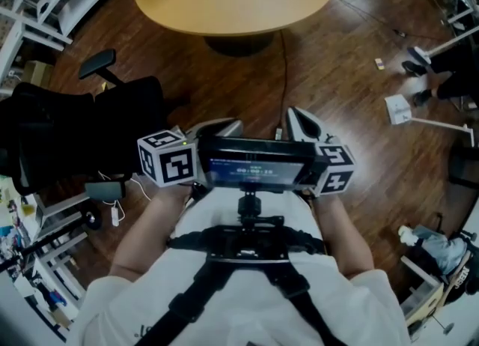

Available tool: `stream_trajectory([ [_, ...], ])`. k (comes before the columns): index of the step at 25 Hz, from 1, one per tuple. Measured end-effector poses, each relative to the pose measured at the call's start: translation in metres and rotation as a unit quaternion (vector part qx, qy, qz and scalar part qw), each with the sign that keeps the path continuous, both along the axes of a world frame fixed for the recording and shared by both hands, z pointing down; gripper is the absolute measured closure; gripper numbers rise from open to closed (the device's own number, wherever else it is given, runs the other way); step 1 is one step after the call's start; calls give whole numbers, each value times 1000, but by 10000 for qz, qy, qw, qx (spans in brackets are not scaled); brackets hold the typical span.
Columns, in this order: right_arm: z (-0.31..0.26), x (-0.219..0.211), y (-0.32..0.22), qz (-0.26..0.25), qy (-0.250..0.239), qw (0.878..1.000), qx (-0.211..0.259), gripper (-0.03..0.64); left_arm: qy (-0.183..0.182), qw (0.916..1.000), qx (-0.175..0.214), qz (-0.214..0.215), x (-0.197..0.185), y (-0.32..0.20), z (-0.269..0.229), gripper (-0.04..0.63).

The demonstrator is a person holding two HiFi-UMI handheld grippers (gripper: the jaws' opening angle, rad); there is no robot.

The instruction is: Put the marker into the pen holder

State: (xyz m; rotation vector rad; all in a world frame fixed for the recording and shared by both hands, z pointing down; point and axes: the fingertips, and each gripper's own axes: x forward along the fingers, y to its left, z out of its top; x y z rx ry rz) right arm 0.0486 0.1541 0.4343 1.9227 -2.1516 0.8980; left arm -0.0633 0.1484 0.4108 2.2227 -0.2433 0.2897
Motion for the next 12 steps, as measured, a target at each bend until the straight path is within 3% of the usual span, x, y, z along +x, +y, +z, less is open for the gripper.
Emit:
stream_trajectory([
  [12, -2, -1, -6, 74, -73, 9999, -12, 615, -7, 9997, 89, 211, 3, -9, -2, 597],
])
